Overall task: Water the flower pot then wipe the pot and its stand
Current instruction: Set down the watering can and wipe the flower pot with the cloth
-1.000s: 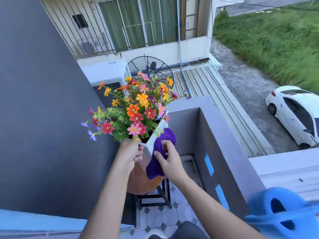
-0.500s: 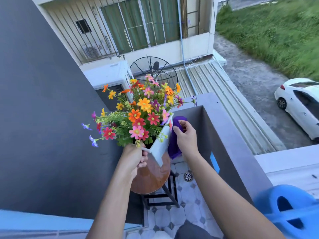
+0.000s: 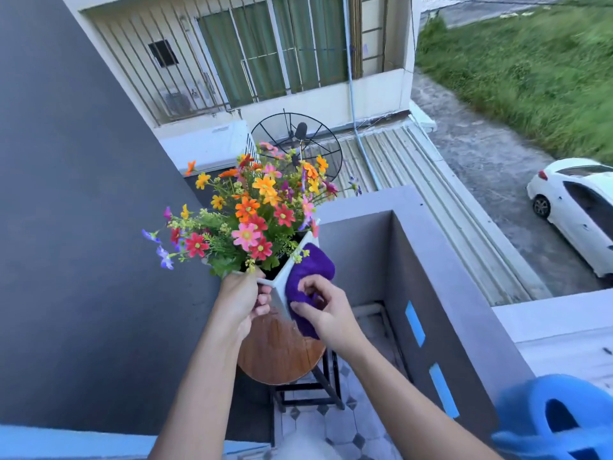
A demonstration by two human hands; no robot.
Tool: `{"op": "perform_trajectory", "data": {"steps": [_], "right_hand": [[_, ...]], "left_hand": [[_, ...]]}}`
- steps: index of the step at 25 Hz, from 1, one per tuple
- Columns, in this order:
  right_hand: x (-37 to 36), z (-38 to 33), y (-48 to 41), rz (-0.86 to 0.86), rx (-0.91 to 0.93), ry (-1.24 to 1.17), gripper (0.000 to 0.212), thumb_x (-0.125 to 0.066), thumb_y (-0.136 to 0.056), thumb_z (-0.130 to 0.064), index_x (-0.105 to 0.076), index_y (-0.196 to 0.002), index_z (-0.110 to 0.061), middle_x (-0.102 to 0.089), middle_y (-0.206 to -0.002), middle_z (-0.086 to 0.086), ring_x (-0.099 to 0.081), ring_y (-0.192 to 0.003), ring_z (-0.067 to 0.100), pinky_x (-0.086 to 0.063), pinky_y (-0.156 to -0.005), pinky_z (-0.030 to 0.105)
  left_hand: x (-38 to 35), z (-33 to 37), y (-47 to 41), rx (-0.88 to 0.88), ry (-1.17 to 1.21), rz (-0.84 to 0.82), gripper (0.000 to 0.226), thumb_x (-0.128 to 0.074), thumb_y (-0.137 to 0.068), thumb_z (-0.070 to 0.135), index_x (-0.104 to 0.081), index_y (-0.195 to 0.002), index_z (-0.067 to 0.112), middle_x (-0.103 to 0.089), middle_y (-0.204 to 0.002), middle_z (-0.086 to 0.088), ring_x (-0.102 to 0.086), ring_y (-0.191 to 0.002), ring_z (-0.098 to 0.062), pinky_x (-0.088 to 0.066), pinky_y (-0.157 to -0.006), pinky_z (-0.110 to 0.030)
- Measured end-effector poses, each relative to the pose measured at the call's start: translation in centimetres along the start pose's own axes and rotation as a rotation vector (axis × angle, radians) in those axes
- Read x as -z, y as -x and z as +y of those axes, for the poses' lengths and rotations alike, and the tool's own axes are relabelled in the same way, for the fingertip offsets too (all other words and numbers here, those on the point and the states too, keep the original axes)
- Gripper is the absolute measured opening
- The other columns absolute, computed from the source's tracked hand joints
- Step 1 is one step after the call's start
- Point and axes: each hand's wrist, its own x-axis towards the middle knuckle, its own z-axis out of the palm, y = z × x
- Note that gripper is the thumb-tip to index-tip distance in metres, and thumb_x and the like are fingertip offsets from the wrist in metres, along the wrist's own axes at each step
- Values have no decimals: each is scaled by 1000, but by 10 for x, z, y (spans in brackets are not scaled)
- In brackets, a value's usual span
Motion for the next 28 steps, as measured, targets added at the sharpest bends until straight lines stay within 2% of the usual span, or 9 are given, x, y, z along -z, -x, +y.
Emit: {"op": "perform_trajectory", "data": {"steps": [5, 7, 9, 12, 16, 18, 22, 24, 28], "right_hand": [[-4, 31, 10, 117, -239, -112, 15, -73, -85, -5, -61, -83, -14, -58, -79, -8, -50, -73, 9, -41, -71, 23], [-6, 29, 8, 153, -257, -111, 12, -74, -85, -8, -63, -84, -12, -59, -78, -9, -52, -73, 9, -41, -70, 25], [-8, 23, -2, 239, -224, -156, 9, -76, -85, -14, -68, -88, -14, -66, -84, -7, -57, -78, 10, -46, -75, 29], [9, 10, -34, 435, -236, -285, 27, -82, -76, -30, -75, -99, -16, -76, -99, 6, -65, -88, 17, -54, -87, 44], [28, -1, -49, 476, -234, -306, 28, -79, -77, -27, -76, -103, -18, -77, -106, 8, -67, -91, 20, -54, -95, 51], [23, -8, -34, 445, -184, -207, 27, -78, -80, -26, -74, -106, -18, -76, -108, 7, -65, -94, 17, -53, -94, 45], [9, -17, -9, 289, -50, -120, 19, -75, -86, -9, -72, -101, -21, -72, -102, -2, -62, -94, 11, -50, -87, 24], [8, -20, -4, 218, 13, -49, 24, -75, -85, -4, -71, -98, -24, -71, -100, -9, -61, -91, 7, -47, -85, 19], [8, -12, 7, 107, 122, 134, 30, -72, -78, 7, -72, -92, -20, -69, -99, -2, -61, -88, 5, -45, -81, 16]], "left_hand": [[1, -13, -6, 6, -1, 26, 21, -43, -95, 3, -48, -75, 5, -42, -56, -7, -35, -29, -6, -24, -32, -15], [1, -16, -7, -1, 21, 29, 23, -43, -96, 4, -48, -73, 5, -42, -56, -7, -35, -29, -7, -24, -32, -15], [0, -16, -7, -8, 30, 26, 26, -45, -95, 4, -47, -69, 5, -43, -54, -7, -35, -29, -7, -23, -32, -15], [-1, -21, -2, -20, -37, -11, 29, -42, -96, 3, -47, -67, 5, -45, -54, -7, -35, -32, -8, -23, -33, -16], [-3, -25, 1, -8, -62, -53, 25, -43, -95, 6, -49, -71, 3, -45, -56, -6, -35, -35, -9, -23, -34, -19], [-10, -23, 4, 9, -40, -58, 26, -44, -94, 5, -48, -68, 4, -44, -56, -6, -35, -35, -9, -23, -34, -18], [-18, -10, 7, 8, 26, -28, 24, -46, -93, 4, -47, -69, 5, -45, -57, -6, -36, -35, -9, -24, -33, -17], [-16, -1, 6, -4, 51, -27, 23, -46, -92, 4, -46, -69, 5, -43, -58, -7, -36, -33, -9, -24, -33, -16], [-13, 9, 4, -12, 67, -24, 26, -48, -92, 2, -44, -67, 7, -41, -57, -7, -36, -30, -8, -23, -33, -15]]}}
